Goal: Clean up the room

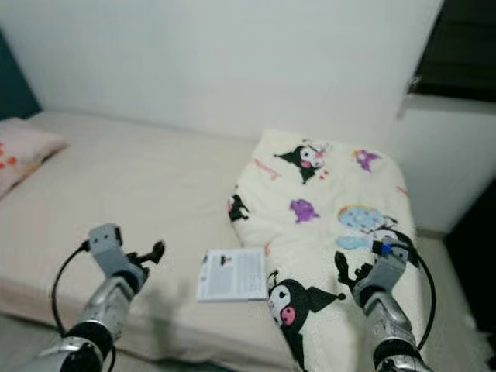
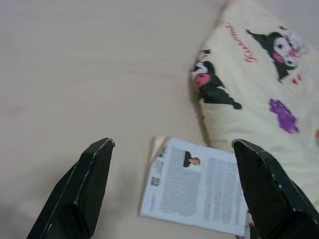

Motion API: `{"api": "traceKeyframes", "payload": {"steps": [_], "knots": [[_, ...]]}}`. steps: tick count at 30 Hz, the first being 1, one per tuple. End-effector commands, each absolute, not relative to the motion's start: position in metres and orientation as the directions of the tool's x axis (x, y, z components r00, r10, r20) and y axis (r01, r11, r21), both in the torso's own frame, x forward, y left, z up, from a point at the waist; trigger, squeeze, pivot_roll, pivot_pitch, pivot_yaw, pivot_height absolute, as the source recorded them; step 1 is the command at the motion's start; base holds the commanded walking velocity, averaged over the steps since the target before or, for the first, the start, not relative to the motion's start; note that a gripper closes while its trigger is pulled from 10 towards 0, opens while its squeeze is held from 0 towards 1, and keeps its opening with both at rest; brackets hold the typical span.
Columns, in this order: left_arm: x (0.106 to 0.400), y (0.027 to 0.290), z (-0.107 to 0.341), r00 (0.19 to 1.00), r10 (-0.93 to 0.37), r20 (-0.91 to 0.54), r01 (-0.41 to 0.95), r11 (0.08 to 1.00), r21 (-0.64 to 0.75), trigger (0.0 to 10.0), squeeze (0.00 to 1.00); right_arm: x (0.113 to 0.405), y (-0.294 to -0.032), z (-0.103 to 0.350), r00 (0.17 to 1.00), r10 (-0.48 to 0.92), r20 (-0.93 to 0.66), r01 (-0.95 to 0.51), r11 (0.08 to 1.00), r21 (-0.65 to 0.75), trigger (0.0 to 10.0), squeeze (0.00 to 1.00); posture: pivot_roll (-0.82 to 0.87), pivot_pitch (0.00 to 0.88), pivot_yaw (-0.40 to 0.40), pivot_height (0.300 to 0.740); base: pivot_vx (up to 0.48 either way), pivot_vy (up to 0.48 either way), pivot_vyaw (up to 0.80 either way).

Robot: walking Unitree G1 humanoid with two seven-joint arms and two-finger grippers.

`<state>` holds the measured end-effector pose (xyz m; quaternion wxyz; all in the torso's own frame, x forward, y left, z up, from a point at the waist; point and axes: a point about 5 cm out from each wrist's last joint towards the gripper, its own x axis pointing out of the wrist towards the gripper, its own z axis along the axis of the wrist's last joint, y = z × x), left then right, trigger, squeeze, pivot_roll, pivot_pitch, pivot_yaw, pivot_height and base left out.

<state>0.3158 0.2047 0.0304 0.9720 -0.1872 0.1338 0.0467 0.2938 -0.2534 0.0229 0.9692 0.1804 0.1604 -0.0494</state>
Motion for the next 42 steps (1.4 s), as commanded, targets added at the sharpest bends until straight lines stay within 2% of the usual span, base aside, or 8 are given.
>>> {"api": "traceKeyframes", "payload": {"steps": [1, 11, 18, 36, 42], "knots": [[0.313, 0.208, 0.028, 0.959, 0.042, -0.282, -0.142, 0.927, -0.348, 10.0, 0.00, 0.293, -0.250, 0.020, 0.943, -0.031, -0.332, 0.151, 0.928, 0.341, 10.0, 0.00, -0.10, 0.000, -0.014, 0.740, 0.000, 0.000, -0.75], [0.315, 0.204, 0.029, 0.959, 0.001, -0.284, -0.118, 0.911, -0.395, 10.0, 0.00, 0.302, -0.239, 0.028, 0.954, 0.007, -0.298, 0.102, 0.932, 0.349, 10.0, 0.00, -0.11, 0.000, -0.007, 0.740, 0.000, 0.000, -0.75], [0.314, 0.203, 0.026, 0.953, 0.001, -0.303, -0.125, 0.912, -0.390, 10.0, 0.00, 0.313, -0.221, 0.036, 0.964, 0.071, -0.258, 0.024, 0.938, 0.346, 10.0, 0.00, -0.10, 0.000, -0.003, 0.740, 0.000, 0.000, -0.75], [0.309, 0.216, 0.022, 0.935, 0.085, -0.344, -0.208, 0.918, -0.338, 10.0, 0.00, 0.326, -0.205, 0.051, 0.971, 0.121, -0.208, -0.047, 0.943, 0.330, 10.0, 0.00, -0.10, 0.000, 0.000, 0.740, 0.000, 0.000, -0.75], [0.303, 0.219, 0.014, 0.909, 0.134, -0.396, -0.270, 0.911, -0.311, 10.0, 0.00, 0.329, -0.204, 0.054, 0.972, 0.120, -0.203, -0.045, 0.940, 0.337, 10.0, 0.00, -0.10, 0.000, -0.001, 0.740, 0.000, 0.000, 0.00]]}}
